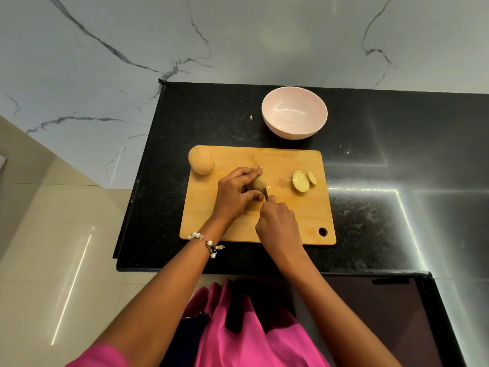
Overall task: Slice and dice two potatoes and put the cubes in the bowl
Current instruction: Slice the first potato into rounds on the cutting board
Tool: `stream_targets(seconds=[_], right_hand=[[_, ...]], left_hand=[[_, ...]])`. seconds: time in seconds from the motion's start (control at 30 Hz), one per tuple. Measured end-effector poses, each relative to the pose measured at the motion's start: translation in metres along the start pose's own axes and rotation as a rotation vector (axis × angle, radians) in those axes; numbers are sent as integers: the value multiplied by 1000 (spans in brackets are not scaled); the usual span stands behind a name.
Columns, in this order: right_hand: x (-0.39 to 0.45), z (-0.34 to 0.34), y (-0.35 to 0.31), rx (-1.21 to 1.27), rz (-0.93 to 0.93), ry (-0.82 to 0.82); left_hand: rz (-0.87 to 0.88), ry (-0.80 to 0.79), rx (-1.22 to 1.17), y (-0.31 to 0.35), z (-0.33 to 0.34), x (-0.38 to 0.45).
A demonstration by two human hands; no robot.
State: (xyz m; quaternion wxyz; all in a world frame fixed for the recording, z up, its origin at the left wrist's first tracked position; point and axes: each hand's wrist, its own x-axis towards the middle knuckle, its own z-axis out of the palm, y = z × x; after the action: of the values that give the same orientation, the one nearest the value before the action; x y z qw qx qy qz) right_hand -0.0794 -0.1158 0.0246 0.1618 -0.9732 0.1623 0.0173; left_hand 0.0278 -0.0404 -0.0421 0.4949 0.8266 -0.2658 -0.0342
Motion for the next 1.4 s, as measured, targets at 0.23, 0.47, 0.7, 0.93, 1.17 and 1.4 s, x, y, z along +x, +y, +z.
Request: stream_targets(seconds=[0.23,0.47,0.7,0.93,1.17,1.4], right_hand=[[-20,32,12,-67,54,-20],[-20,38,48,-115,58,82],[-3,28,73,82,140,122],[-6,0,45,364,60,204],[-6,-1,25,259,16,103],[-2,3,14,116,51,44]], left_hand=[[-3,24,7,0,1,0],[-22,30,-3,2,1,-2],[-30,43,-22,3,2,-4],[-17,-3,-8,1,-1,-3],[-7,20,-16,2,0,-5],[2,46,0,0,-1,-3]])
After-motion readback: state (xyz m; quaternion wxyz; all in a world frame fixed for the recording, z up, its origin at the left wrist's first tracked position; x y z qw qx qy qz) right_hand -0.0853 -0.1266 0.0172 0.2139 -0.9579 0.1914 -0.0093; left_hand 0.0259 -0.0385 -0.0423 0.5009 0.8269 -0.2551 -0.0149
